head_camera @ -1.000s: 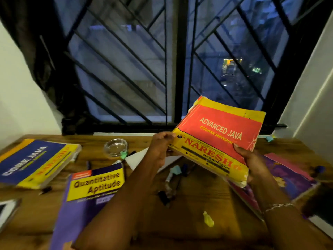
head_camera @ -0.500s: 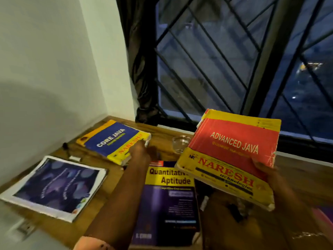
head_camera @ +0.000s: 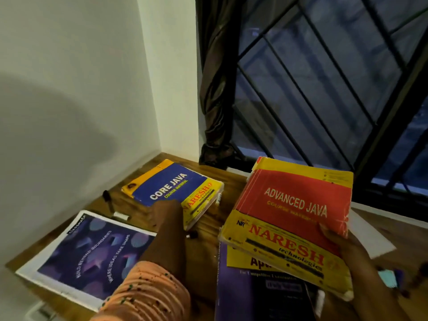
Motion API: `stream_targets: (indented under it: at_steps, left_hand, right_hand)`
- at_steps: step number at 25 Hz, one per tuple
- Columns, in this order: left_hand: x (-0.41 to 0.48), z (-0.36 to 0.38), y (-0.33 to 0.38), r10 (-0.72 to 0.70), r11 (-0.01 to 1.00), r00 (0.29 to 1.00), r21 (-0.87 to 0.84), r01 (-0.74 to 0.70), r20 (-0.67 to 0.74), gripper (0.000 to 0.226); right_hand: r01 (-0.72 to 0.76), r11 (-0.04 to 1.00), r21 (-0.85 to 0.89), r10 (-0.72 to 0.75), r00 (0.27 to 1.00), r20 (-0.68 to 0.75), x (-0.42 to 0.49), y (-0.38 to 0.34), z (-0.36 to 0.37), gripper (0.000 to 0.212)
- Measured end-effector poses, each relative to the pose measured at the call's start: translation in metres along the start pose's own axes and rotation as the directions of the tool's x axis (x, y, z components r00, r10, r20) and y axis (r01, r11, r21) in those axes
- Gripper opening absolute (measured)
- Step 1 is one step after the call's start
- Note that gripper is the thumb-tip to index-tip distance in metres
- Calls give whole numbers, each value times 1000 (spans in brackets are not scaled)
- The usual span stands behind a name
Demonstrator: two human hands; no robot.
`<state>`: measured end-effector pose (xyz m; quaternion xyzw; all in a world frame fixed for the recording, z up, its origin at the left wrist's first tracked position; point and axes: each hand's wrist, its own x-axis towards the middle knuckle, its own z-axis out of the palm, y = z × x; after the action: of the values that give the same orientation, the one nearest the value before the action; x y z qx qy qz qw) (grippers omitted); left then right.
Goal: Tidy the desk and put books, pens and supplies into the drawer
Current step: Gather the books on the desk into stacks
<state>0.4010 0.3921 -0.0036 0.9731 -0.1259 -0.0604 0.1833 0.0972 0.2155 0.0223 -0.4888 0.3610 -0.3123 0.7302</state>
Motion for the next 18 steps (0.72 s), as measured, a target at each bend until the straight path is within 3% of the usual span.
stream_targets:
  at_steps: [2, 4, 6, 8, 10, 11, 12, 13, 14, 15, 16, 18]
  left_hand:
    - [9, 1, -6, -24, 997, 999, 71, 21, 47, 35]
    - [15, -1, -10, 20, 974, 995, 224, -40, 94, 37]
    - [23, -5, -11, 40, 961, 993, 266, -69, 115, 40]
    - [29, -10, -13, 26, 986, 996, 164, -39, 83, 45]
    - [35, -18, -13, -32, 995, 998, -95, 37, 44, 48]
    - [40, -23, -15, -81, 954, 996, -288, 86, 29, 46]
    - [42, -31, -14, -139, 842, 990, -523, 136, 33, 40]
    - [44, -39, -10, -155, 662, 983, -728, 177, 98, 31]
    - [44, -49, -6, -186, 401, 974, -895, 198, 132, 19]
    - [44, -62, 0, -185, 163, 970, -968, 192, 161, 15]
    - [42, -75, 10, -163, 6, 974, -987, 159, 156, 23]
    - [29, -110, 34, -71, -150, 988, -981, 124, 136, 24]
  right_hand:
    - [-4, 1000, 3, 4, 1000, 2, 3, 4, 2, 37]
    - [5, 999, 42, -6, 1000, 25, 4, 9, 2, 24]
    - [-4, 999, 54, 2, 1000, 24, 5, 12, 3, 21]
    - [-4, 998, 69, 2, 999, 38, 3, 12, 6, 18]
    - [-8, 998, 59, 6, 1000, 31, 3, 13, 6, 20]
    - [-1, 998, 58, -1, 999, 34, 1, 12, 7, 22]
    - [7, 998, 68, -11, 999, 52, -1, 10, 6, 28]
    - [13, 998, 58, -16, 998, 54, -3, 6, 6, 38]
    - [22, 999, 48, -25, 997, 71, -4, 4, 5, 50]
    - [23, 999, 28, -25, 997, 77, -5, 2, 5, 54]
    - [29, 999, 21, -31, 996, 88, -6, 1, 2, 47]
    - [29, 999, 29, -31, 996, 87, -8, -2, -3, 31]
